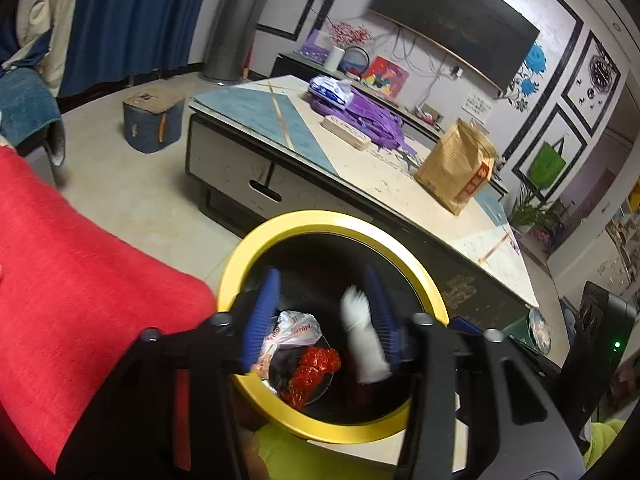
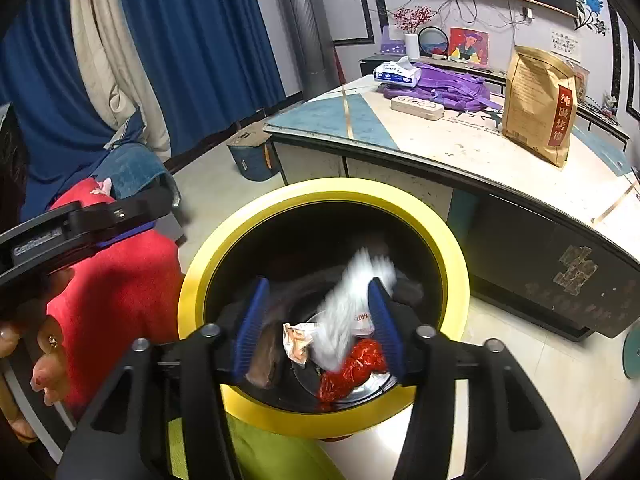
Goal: Collect trash
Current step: 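Carry both items over the bin and open both grippers, then move both tools back over the bed toward the remaining wrappers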
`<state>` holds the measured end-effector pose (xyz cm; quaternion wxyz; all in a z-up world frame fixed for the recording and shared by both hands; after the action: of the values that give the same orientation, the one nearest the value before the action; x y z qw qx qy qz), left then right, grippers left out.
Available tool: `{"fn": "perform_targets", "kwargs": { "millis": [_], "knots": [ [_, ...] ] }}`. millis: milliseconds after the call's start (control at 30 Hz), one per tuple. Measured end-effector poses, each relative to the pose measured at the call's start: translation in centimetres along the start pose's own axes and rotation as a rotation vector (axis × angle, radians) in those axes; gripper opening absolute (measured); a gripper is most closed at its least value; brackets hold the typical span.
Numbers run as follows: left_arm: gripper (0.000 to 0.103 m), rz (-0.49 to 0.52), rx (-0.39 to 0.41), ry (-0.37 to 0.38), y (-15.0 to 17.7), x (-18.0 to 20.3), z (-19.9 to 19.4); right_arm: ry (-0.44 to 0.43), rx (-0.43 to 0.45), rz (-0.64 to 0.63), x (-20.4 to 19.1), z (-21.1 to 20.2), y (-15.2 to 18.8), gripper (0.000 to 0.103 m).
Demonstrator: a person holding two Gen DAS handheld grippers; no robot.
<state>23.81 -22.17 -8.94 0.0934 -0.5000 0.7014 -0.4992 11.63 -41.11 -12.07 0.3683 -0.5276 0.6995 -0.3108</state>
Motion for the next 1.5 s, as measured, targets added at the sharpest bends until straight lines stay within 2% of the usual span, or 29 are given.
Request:
{"fn": "perform_targets", "kwargs": {
  "millis": [67, 133, 200, 267, 300, 467, 633, 933, 1500],
  "knots": [
    [0.052, -0.007, 0.016, -0.025, -0.2, -0.4, -0.8, -0.001, 0.008, 0.000, 0.0, -0.2, -0.1, 0.055],
    [0.071, -0.022, 0.032, -0.043, -0.3, -0.9, -1.8, -0.004, 0.014, -0.001, -0.1, -0.3, -0.3, 0.060],
    [0.080, -0.022, 0.046, -0.062, -0.4, -1.2, -2.6, -0.012, 0.024, -0.004, -0.4, -0.6, -0.4, 0.062],
    [0.083, -0.016, 0.061, -0.082, -0.5, -1.4, -3.6, -0.020, 0.038, -0.012, -0.7, -1.0, -0.6, 0.064],
    [0.093, -0.016, 0.067, -0.090, -0.5, -1.5, -4.0, -0.025, 0.047, -0.019, -0.9, -1.2, -0.8, 0.065],
    [0.092, -0.006, 0.104, -0.122, -0.2, -2.0, -6.3, -0.051, 0.105, -0.044, -2.0, -2.7, -1.5, 0.071],
    [0.092, 0.025, 0.156, -0.187, 0.0, -2.3, -9.1, -0.083, 0.160, -0.071, -3.4, -4.3, -2.1, 0.075],
    [0.092, 0.038, 0.250, -0.292, -0.4, -3.8, -14.3, -0.183, 0.250, -0.174, -7.7, -7.3, -2.5, 0.084],
    [0.092, 0.018, 0.362, -0.402, -0.7, -6.8, -21.4, -0.325, 0.284, -0.281, -15.3, -9.9, -3.0, 0.086]
  ]
}}
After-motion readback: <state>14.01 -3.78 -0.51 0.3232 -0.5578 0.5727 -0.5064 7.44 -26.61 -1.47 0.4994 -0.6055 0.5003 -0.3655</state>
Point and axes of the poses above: each gripper's, at about its wrist camera, not at the fingertips, and z roughly the way its jaws point, x to its right, y to its underside, the point moved 1 cm from there along z, roughly the way its jaws point, and after that the axes turned 11 degrees about x, right-handed, at the moved point
